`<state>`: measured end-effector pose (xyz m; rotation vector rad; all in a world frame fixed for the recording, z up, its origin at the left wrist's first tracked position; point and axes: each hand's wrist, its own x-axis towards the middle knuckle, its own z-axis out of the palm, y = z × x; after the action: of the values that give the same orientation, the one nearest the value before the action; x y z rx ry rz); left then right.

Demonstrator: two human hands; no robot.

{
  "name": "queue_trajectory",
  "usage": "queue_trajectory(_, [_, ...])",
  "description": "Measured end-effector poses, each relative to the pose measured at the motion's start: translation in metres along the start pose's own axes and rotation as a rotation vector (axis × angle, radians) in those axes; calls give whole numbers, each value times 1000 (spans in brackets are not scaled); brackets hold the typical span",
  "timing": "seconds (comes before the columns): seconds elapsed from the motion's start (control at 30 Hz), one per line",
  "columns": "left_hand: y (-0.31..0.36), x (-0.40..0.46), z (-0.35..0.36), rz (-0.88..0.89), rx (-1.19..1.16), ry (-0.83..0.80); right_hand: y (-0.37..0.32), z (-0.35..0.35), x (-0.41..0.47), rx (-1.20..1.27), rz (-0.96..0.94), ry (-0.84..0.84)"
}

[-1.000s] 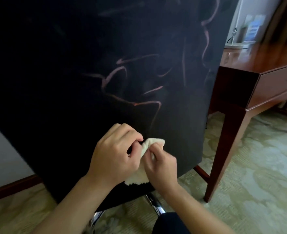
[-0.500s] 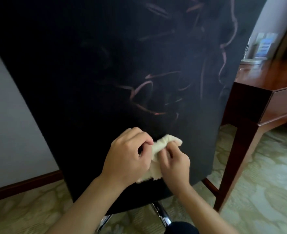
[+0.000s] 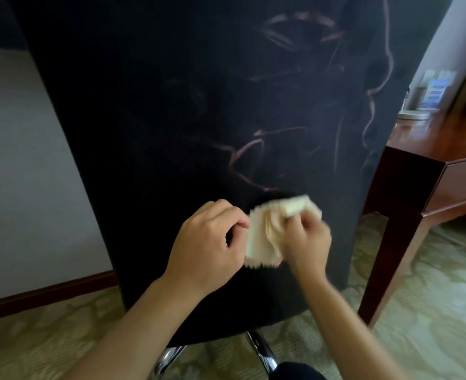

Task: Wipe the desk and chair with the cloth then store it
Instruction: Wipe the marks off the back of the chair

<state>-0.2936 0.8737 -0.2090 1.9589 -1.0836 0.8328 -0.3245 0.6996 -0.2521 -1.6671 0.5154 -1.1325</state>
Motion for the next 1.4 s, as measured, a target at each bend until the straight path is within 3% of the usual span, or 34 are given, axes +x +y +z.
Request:
queue_trajectory(0.07, [0, -1, -3, 14, 7, -6, 41, -6, -26, -31, 175, -51])
queue_trajectory(0.13, [-2, -1, -5, 29, 25, -3, 46, -5, -27, -28, 208, -38])
queue_trajectory(0.27, [-8, 1, -8, 33, 92, 23, -33, 4, 18, 53, -45, 91])
queue_trajectory(0.43, [-14, 0, -5, 9, 128, 32, -94, 14, 40, 112, -219, 65])
queue_trajectory(0.6, [-14, -1, -2, 16, 124, 78, 1, 25, -34, -21, -136, -126])
queue_trajectory(0.7, [-17, -3, -10, 24, 114, 71, 15, 24, -48, -34, -25, -194])
queue_trajectory(0.83, [-22, -5, -17, -18, 93, 91, -61, 29, -9, -28, -232, -97])
queue_trajectory(1.0, [-23, 2, -23, -110, -13, 43, -136, 38, 27, 48, -366, -110])
queue_trajectory(1.1, [-22, 6, -27, -149, 15, 20, -96, 44, 5, -84, -353, -131])
queue_trajectory(1.27, [-20, 5, -28, -154, 80, -15, -6, 34, -50, -216, -283, -307])
queue_trajectory(1.4, [-21, 4, -29, -143, 57, -10, -32, 33, -40, -272, -275, -221])
